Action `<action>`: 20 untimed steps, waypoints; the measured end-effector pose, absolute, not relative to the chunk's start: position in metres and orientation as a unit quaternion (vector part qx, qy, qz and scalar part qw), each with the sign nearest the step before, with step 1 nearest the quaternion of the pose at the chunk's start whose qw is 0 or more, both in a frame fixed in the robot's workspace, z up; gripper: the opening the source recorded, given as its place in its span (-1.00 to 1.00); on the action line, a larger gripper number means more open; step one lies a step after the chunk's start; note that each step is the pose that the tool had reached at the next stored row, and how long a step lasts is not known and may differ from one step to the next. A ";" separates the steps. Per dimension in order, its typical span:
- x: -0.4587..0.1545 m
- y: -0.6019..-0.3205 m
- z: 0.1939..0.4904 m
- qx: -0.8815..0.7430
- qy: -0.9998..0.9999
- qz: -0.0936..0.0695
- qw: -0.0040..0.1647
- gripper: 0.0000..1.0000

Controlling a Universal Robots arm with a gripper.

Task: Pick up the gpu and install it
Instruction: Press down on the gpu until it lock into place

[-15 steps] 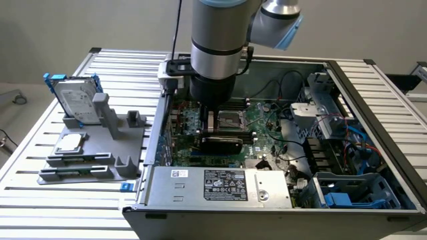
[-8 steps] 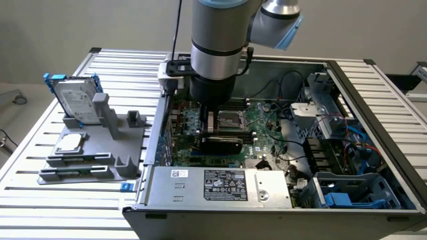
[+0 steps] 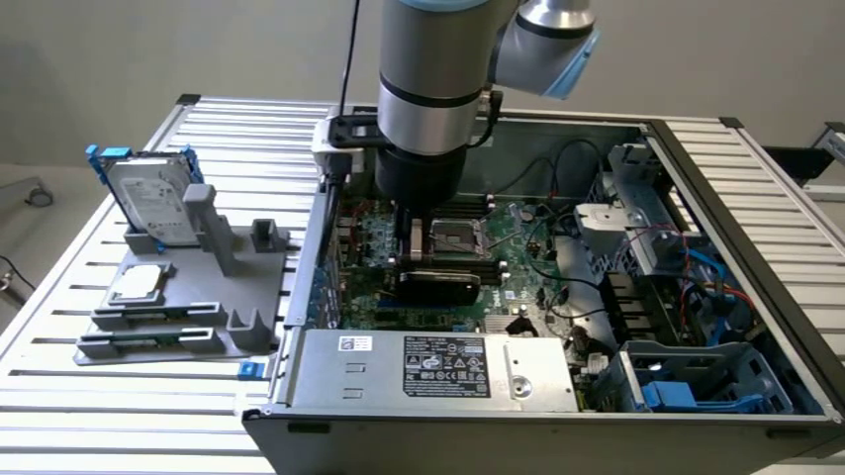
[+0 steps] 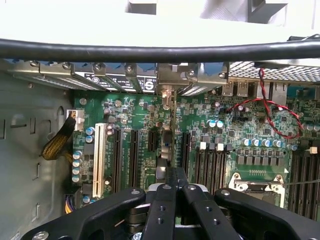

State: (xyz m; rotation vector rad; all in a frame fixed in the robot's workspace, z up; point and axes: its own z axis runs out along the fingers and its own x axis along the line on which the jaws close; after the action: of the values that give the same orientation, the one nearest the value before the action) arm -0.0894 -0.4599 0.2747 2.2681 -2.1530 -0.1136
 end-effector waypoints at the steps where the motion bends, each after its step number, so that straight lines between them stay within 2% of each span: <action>1: -0.089 -0.460 0.275 0.725 -0.688 -0.036 0.006 -0.79; 20: -0.089 -0.459 0.264 0.725 -0.688 -0.036 0.007 -0.79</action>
State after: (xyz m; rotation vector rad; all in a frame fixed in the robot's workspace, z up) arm -0.0890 -0.4586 0.2644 2.2672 -2.1523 -0.1129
